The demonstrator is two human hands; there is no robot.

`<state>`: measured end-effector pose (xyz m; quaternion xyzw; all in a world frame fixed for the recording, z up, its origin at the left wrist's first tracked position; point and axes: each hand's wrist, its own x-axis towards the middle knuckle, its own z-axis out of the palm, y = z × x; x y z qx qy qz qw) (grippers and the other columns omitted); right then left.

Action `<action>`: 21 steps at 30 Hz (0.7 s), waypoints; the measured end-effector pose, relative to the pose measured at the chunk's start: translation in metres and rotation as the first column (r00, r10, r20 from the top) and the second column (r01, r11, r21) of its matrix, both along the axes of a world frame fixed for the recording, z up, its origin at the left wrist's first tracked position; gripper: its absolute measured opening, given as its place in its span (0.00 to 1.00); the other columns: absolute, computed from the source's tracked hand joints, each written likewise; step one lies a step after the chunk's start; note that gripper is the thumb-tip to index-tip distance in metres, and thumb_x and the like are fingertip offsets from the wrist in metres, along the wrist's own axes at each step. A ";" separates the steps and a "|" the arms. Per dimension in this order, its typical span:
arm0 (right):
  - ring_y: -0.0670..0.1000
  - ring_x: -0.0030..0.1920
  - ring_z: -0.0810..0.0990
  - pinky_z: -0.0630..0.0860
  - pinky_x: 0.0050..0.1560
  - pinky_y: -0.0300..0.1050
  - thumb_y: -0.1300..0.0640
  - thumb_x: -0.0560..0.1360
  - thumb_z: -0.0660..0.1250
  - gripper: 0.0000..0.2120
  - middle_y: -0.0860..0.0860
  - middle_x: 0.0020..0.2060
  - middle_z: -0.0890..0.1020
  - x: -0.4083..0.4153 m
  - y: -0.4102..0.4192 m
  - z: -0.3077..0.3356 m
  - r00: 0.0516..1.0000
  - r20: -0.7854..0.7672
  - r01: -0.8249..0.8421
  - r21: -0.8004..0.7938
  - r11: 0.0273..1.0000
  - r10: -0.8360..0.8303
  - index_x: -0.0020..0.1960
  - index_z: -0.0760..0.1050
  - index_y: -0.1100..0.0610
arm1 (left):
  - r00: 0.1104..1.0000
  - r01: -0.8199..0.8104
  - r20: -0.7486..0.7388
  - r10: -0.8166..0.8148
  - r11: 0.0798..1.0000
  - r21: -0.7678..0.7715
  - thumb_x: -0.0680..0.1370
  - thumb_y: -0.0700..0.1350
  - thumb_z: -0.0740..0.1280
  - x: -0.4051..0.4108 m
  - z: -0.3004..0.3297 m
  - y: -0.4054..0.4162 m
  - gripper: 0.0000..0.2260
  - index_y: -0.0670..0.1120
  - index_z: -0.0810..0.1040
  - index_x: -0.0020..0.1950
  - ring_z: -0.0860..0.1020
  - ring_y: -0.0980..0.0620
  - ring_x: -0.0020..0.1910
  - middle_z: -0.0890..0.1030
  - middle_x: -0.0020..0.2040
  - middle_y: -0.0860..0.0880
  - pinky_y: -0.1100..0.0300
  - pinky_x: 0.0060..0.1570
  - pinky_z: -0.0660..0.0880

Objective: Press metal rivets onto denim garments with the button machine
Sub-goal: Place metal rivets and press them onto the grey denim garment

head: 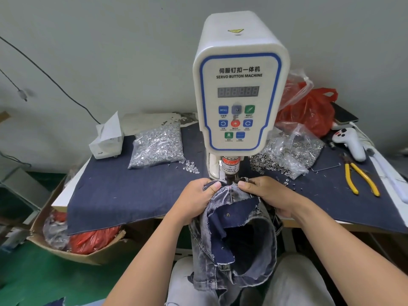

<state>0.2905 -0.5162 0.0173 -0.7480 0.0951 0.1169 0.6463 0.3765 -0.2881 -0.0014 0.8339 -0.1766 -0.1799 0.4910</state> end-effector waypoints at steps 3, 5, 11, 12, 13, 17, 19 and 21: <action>0.53 0.54 0.87 0.81 0.52 0.43 0.45 0.79 0.71 0.14 0.54 0.52 0.88 -0.002 0.001 -0.001 1.000 0.004 0.013 0.061 0.998 -0.014 0.54 0.86 0.53 | 1.000 0.001 -0.015 -0.001 1.000 -0.016 0.83 0.57 0.68 0.000 -0.002 0.000 0.11 0.52 0.84 0.47 0.81 0.58 0.42 0.86 0.42 0.56 0.52 0.49 0.78; 0.52 0.54 0.87 0.80 0.51 0.42 0.46 0.79 0.70 0.12 0.54 0.52 0.88 -0.003 0.002 -0.001 1.000 0.010 0.028 0.065 0.998 -0.028 0.53 0.85 0.53 | 1.000 0.003 -0.020 -0.003 1.000 -0.021 0.83 0.58 0.67 0.000 -0.002 0.000 0.12 0.52 0.84 0.48 0.82 0.55 0.44 0.87 0.44 0.54 0.50 0.52 0.79; 0.42 0.44 0.83 0.77 0.43 0.38 0.46 0.78 0.72 0.14 0.47 0.43 0.86 -0.003 0.004 -0.002 0.994 0.027 0.104 0.016 0.994 -0.104 0.52 0.77 0.56 | 0.999 -0.042 0.008 0.042 0.999 -0.022 0.82 0.58 0.69 0.000 -0.006 0.000 0.09 0.54 0.79 0.48 0.81 0.60 0.46 0.84 0.46 0.57 0.58 0.45 0.73; 0.43 0.45 0.83 0.77 0.45 0.40 0.45 0.77 0.72 0.15 0.48 0.45 0.85 -0.003 0.003 -0.003 0.994 0.036 0.106 -0.004 0.994 -0.106 0.53 0.77 0.57 | 0.999 -0.044 0.014 0.044 0.999 -0.021 0.82 0.58 0.69 0.000 -0.007 0.000 0.09 0.54 0.79 0.48 0.80 0.61 0.45 0.84 0.46 0.57 0.58 0.45 0.72; 0.44 0.46 0.82 0.76 0.48 0.42 0.45 0.77 0.72 0.16 0.49 0.46 0.85 -0.003 0.003 -0.003 0.993 0.046 0.107 -0.020 0.994 -0.106 0.54 0.77 0.57 | 0.999 -0.045 0.020 0.046 0.999 -0.019 0.82 0.58 0.69 -0.001 -0.007 0.000 0.09 0.54 0.79 0.48 0.80 0.62 0.44 0.84 0.46 0.57 0.59 0.45 0.72; 0.46 0.47 0.81 0.76 0.50 0.43 0.46 0.77 0.72 0.17 0.50 0.46 0.84 -0.003 0.003 -0.005 0.993 0.059 0.104 -0.026 0.994 -0.103 0.54 0.76 0.58 | 0.998 -0.047 0.043 0.047 0.999 0.007 0.83 0.56 0.69 -0.002 -0.006 -0.002 0.09 0.53 0.78 0.48 0.78 0.65 0.42 0.84 0.46 0.57 0.61 0.43 0.71; 0.45 0.47 0.81 0.76 0.49 0.42 0.47 0.78 0.72 0.16 0.49 0.46 0.83 -0.002 0.003 -0.005 0.993 0.060 0.099 -0.023 0.995 -0.098 0.55 0.76 0.58 | 0.997 -0.052 0.061 0.050 0.999 0.018 0.83 0.56 0.69 -0.002 -0.006 -0.002 0.08 0.53 0.78 0.49 0.79 0.63 0.44 0.84 0.47 0.57 0.63 0.42 0.70; 0.42 0.45 0.81 0.76 0.46 0.38 0.48 0.78 0.72 0.15 0.48 0.45 0.83 -0.002 0.003 -0.006 0.993 0.065 0.099 -0.021 0.995 -0.098 0.55 0.75 0.58 | 0.995 -0.060 0.078 0.058 0.998 0.022 0.83 0.55 0.69 -0.003 -0.006 -0.002 0.08 0.53 0.78 0.50 0.79 0.62 0.45 0.84 0.47 0.57 0.66 0.41 0.70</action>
